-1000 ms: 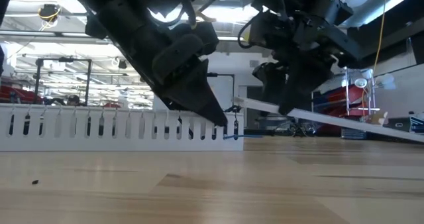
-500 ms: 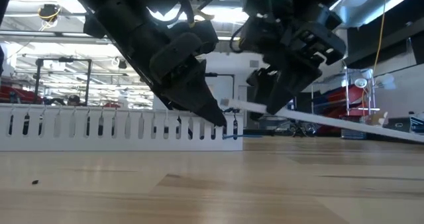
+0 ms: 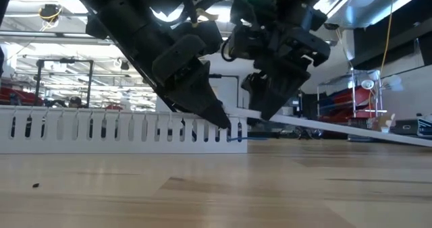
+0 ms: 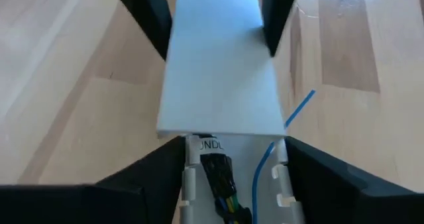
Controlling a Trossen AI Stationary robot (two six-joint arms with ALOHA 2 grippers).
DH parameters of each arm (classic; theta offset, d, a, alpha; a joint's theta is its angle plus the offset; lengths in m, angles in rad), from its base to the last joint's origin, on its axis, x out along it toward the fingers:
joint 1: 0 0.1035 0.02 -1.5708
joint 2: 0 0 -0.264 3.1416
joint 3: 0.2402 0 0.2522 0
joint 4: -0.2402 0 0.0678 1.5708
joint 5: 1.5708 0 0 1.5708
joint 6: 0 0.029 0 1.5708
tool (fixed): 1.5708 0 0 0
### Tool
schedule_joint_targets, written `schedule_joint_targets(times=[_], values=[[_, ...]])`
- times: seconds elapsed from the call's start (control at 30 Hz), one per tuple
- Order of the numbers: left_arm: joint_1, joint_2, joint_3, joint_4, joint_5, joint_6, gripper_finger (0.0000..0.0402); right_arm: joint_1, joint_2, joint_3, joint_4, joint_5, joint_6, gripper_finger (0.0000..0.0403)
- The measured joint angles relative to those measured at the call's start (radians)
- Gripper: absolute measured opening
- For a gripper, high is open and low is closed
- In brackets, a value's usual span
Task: Ziptie cables
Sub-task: Close the white cable duct
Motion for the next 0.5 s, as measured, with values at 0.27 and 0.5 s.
schedule_joint_targets(times=[0.27,0.5], values=[[0.0,0.0,0.0,-0.002,0.004,0.001,0.0237,-0.011,0.063,0.023,-0.011,-0.066,-0.014,0.0236],[0.0,0.0,-0.001,0.01,0.007,0.014,0.0237,-0.015,0.071,0.07,-0.092,-0.105,-0.025,0.0236]])
